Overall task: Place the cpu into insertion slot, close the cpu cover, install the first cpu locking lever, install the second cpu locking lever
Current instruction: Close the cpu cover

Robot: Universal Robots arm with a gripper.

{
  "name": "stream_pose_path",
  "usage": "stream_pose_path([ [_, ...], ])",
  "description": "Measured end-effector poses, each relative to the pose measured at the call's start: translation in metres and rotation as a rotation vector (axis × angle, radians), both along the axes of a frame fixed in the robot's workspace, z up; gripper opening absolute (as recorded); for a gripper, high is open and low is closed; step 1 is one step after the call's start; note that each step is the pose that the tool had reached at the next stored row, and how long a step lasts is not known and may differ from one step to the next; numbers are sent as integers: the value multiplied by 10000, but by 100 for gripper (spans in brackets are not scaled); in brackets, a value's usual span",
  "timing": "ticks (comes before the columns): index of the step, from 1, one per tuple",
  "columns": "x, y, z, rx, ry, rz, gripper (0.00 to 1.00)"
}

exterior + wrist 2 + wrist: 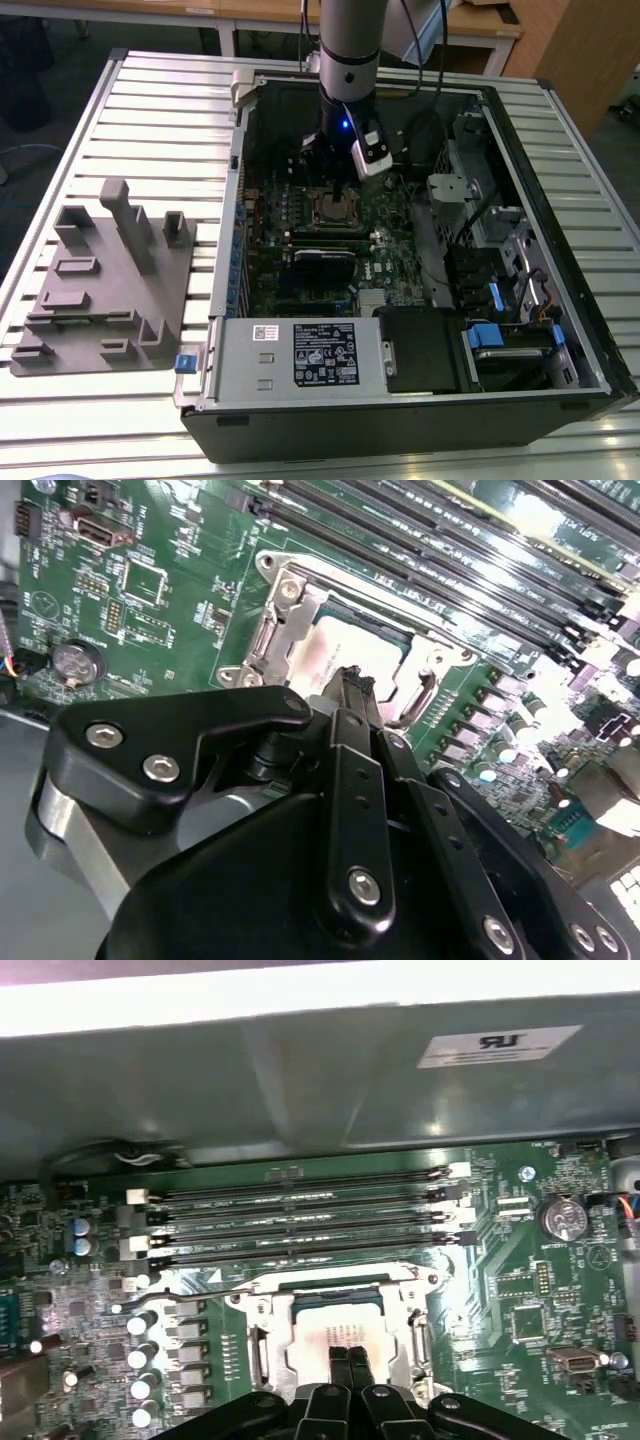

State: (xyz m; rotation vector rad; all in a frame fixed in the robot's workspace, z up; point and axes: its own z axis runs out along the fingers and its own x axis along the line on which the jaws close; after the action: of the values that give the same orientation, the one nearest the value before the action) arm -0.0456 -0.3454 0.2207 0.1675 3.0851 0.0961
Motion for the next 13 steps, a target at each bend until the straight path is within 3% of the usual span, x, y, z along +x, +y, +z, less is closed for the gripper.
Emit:
stream_pose_path([
  [4, 0, -5, -2, 5, -54, 14, 11],
  [13, -4, -33, -6, 6, -59, 13, 11],
])
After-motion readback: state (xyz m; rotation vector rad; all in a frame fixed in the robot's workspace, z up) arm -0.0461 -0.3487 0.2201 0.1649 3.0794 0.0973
